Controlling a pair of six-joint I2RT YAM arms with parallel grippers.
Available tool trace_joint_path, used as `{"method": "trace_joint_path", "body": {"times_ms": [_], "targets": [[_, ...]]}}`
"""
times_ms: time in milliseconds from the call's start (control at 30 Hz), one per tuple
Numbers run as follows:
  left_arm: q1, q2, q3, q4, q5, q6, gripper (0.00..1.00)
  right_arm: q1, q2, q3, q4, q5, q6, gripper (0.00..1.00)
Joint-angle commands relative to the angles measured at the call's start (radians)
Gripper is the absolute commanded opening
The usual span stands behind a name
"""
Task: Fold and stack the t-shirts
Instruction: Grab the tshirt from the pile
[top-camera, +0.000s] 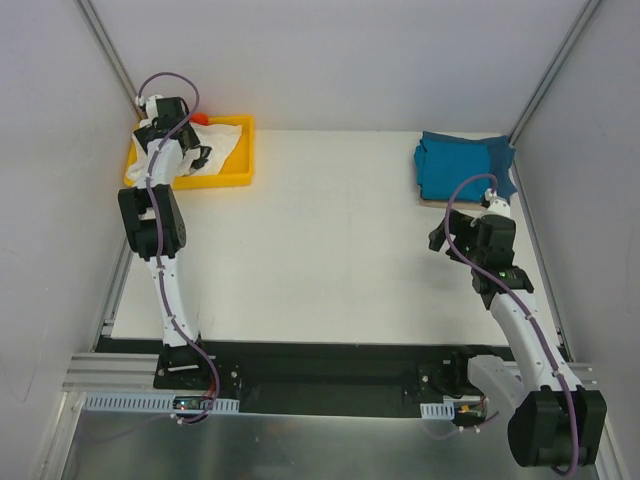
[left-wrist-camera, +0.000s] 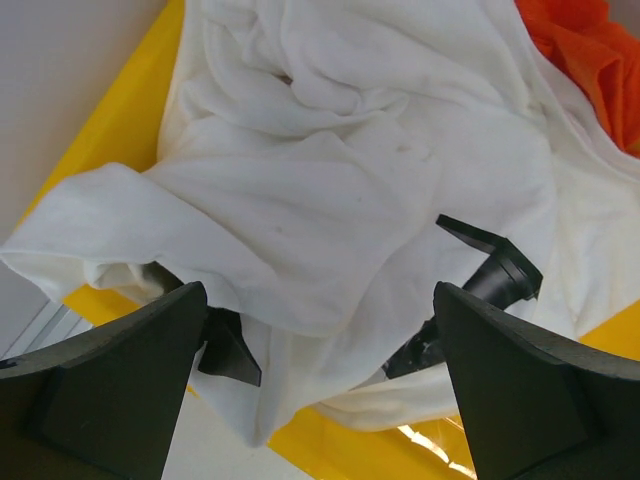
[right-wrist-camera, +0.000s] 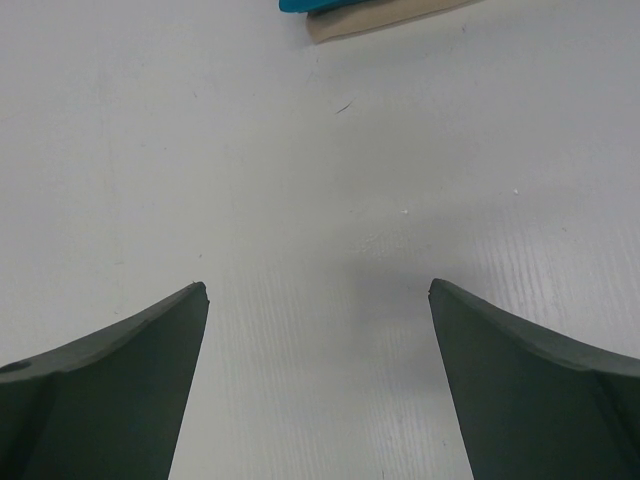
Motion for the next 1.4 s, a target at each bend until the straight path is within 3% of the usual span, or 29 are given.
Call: {"method": "trace_joint_path", "body": {"times_ms": [0, 133, 233, 267, 333, 400, 433, 700, 800, 1033, 1167, 1367], "targets": [[0.022, -0.011, -0.005, 0.006, -0.051, 0.005, 0.97, 0.005, 0.001, 0.051, 0.002, 0.016, -0.011, 0.96], [0.026, -0.004, -0.021, 0.006, -0.046, 0.008, 0.88, 0.005, 0.008, 0.053, 0.002, 0.016, -0.011, 0.96], [0.026, 0.000, -0.021, 0.004, 0.011, 0.005, 0.62, 0.005, 0.018, 0.059, -0.005, 0.016, -0.013, 0.96], [0.026, -0.006, -0.023, 0.004, 0.024, 0.008, 0.46, 0.007, 0.021, 0.065, -0.010, 0.016, -0.011, 0.96], [0.027, -0.014, -0.025, 0.003, 0.043, 0.005, 0.31, 0.005, 0.029, 0.071, -0.024, 0.048, -0.011, 0.96], [0.027, -0.038, -0.028, 0.001, 0.061, 0.006, 0.03, 0.007, 0.029, 0.074, -0.025, 0.045, -0.013, 0.96], [0.026, -0.050, -0.034, 0.001, 0.064, 0.008, 0.00, 0.005, 0.029, 0.073, -0.025, 0.042, -0.013, 0.96], [0.027, -0.227, -0.100, 0.002, 0.141, -0.021, 0.00, 0.005, 0.014, 0.073, -0.028, 0.039, -0.010, 0.96], [0.026, -0.317, -0.153, 0.006, 0.166, -0.108, 0.00, 0.005, 0.009, 0.070, -0.025, 0.035, -0.007, 0.96], [0.006, -0.503, -0.251, 0.039, 0.296, -0.252, 0.00, 0.005, 0.014, 0.070, -0.017, -0.010, 0.004, 0.96], [-0.002, -0.541, -0.284, 0.055, 0.446, -0.283, 0.00, 0.005, -0.002, 0.068, -0.013, -0.027, 0.006, 0.96], [-0.125, -0.638, -0.304, 0.071, 0.318, -0.175, 0.00, 0.007, -0.025, 0.065, -0.010, -0.051, 0.009, 0.96]]}}
